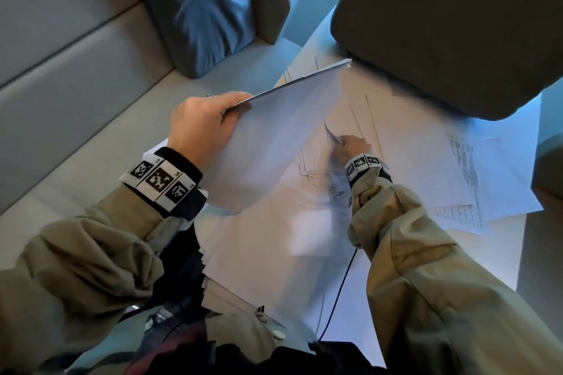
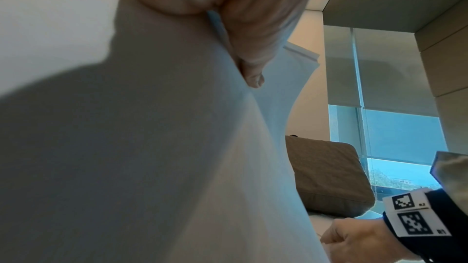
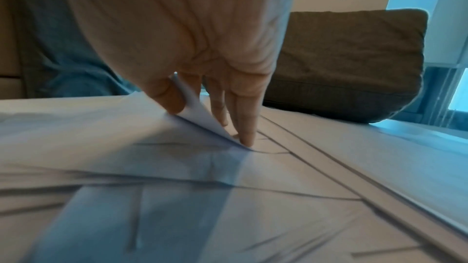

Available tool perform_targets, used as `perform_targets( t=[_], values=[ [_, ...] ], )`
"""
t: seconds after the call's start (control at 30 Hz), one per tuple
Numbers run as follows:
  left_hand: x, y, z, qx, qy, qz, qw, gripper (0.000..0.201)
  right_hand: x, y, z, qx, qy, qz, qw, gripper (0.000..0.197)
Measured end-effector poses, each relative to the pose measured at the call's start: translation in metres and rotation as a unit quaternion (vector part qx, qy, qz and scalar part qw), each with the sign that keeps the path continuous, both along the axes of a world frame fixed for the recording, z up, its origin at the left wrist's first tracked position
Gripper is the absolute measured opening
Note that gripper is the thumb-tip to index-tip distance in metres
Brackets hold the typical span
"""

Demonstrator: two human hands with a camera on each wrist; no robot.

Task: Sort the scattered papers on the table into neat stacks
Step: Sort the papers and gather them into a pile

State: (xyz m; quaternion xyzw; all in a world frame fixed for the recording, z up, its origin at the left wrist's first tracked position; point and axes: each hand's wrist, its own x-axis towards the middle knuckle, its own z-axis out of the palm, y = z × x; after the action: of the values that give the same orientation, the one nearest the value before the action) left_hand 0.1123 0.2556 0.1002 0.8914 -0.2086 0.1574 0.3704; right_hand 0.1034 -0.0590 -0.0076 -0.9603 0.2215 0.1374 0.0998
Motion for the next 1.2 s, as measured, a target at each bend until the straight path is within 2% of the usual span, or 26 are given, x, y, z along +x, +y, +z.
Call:
perform_targets(
  t=[0.13,0.2,0.33,0.47,0.6,0.73,0.9,1.07,1.13,1.2],
  values=[
    [0.000,0.002,0.002,0.011,-0.010,0.011,1.000,0.034,-0.004,-0.004,0.002,0.003,-0.002,-0.006,1.000,0.037],
    [0.001,0.002,0.003,0.012,-0.016,0.012,1.000,0.033,-0.005,-0.008,0.002,0.041,-0.027,-0.032,0.998,0.035],
    [0.003,0.002,0.001,0.012,-0.016,0.016,1.000,0.033,-0.011,-0.016,0.005,0.119,-0.201,-0.078,0.969,0.025],
    [0.004,0.002,0.004,-0.001,-0.019,0.008,1.000,0.028,-0.031,-0.012,0.036,0.142,-0.374,-0.097,0.911,0.026],
    [-0.001,0.001,0.020,-0.013,-0.027,0.043,0.999,0.022,-0.060,-0.004,0.085,0.157,-0.451,-0.064,0.876,0.033],
    [0.000,0.005,0.035,-0.015,-0.041,0.060,0.997,0.024,-0.100,0.007,0.128,0.170,-0.482,-0.014,0.860,0.034],
    [0.015,0.012,0.035,-0.005,-0.075,0.055,0.996,0.033,-0.158,0.027,0.156,0.226,-0.495,-0.038,0.838,0.029],
    [0.016,0.011,0.037,-0.001,-0.076,0.046,0.996,0.031,-0.201,0.070,0.157,0.297,-0.414,0.046,0.859,0.033],
    [0.013,0.011,0.035,-0.013,-0.080,0.029,0.996,0.030,-0.211,0.075,0.152,0.322,-0.427,0.011,0.845,0.033],
    [0.009,0.011,0.034,-0.022,-0.086,0.017,0.996,0.031,-0.220,0.069,0.141,0.353,-0.449,-0.068,0.818,0.028]
  ],
)
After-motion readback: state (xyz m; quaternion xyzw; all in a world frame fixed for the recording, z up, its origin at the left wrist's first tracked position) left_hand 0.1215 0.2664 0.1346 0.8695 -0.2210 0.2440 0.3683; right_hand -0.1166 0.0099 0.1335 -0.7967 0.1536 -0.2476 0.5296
